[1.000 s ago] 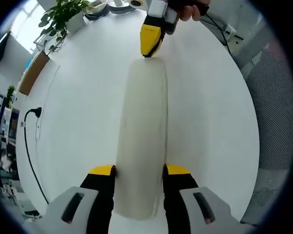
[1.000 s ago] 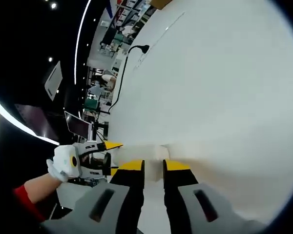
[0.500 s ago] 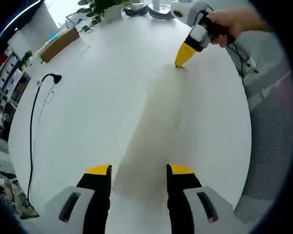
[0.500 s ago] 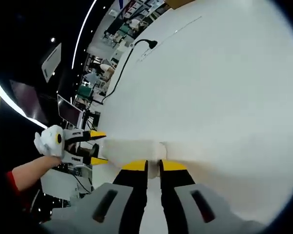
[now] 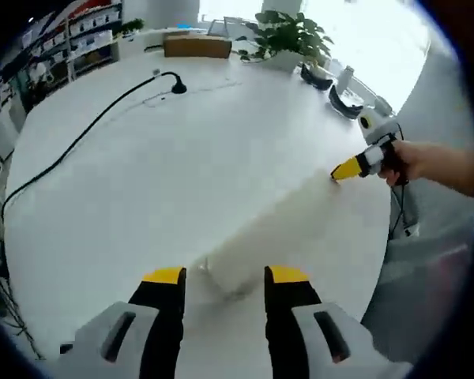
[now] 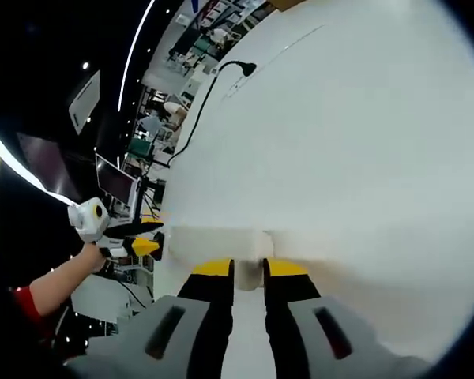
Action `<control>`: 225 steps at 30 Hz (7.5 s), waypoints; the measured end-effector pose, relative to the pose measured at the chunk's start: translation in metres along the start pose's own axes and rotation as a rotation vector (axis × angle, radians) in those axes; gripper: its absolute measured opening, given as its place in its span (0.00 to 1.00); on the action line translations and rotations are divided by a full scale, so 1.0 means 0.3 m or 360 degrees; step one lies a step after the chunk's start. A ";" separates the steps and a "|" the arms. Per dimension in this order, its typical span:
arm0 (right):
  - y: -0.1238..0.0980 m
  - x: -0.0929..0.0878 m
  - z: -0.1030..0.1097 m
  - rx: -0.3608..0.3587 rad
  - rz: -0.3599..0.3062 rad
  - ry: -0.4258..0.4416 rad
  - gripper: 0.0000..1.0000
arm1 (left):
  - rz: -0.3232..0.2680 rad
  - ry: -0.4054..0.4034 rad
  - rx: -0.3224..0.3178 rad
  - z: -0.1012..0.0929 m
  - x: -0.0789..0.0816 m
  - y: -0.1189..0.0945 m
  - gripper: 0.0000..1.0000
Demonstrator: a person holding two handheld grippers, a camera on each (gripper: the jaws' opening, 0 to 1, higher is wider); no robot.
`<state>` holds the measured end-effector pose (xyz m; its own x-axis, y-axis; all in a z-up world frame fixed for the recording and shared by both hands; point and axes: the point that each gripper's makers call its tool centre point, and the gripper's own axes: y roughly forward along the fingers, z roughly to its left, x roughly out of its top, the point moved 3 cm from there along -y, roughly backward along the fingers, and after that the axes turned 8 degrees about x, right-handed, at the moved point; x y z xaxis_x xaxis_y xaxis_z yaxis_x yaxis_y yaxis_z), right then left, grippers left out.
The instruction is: Arrange the utensils inside the cutlery case until each visible utensil rests in its matching compartment.
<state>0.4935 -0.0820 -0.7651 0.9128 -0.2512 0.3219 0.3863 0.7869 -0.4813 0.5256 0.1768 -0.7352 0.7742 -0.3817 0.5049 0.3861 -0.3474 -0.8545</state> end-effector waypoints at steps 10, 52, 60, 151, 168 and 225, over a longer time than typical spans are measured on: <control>0.001 0.001 -0.003 -0.0020 0.0014 -0.0022 0.10 | 0.0074 -0.0473 -0.0017 0.011 -0.063 0.042 0.41; 0.066 -0.021 -0.030 -0.0099 0.0268 0.0010 0.21 | 0.0017 -0.0592 -0.0074 -0.033 -0.073 0.095 0.21; 0.067 -0.028 -0.007 -0.0119 0.0293 -0.0133 0.18 | -0.0022 -0.0541 -0.0016 -0.033 -0.069 0.093 0.19; -0.182 0.047 0.297 -0.0172 -0.0145 -0.1285 0.44 | -0.0879 -0.0372 0.0176 -0.096 -0.008 -0.372 0.66; -0.522 -0.082 0.634 -0.0027 -0.0465 -0.1661 0.52 | -0.1339 -0.0135 0.0284 -0.302 -0.072 -0.836 0.78; -0.711 -0.403 0.712 -0.0049 -0.0572 -0.1850 0.91 | -0.1318 -0.0194 0.0684 -0.373 -0.336 -1.032 1.00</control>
<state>0.2726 -0.0992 -0.5270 0.0966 0.2151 0.9718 0.6103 0.7585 -0.2285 0.2718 0.2270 -0.5078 0.2080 -0.0535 0.9767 0.9705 -0.1131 -0.2129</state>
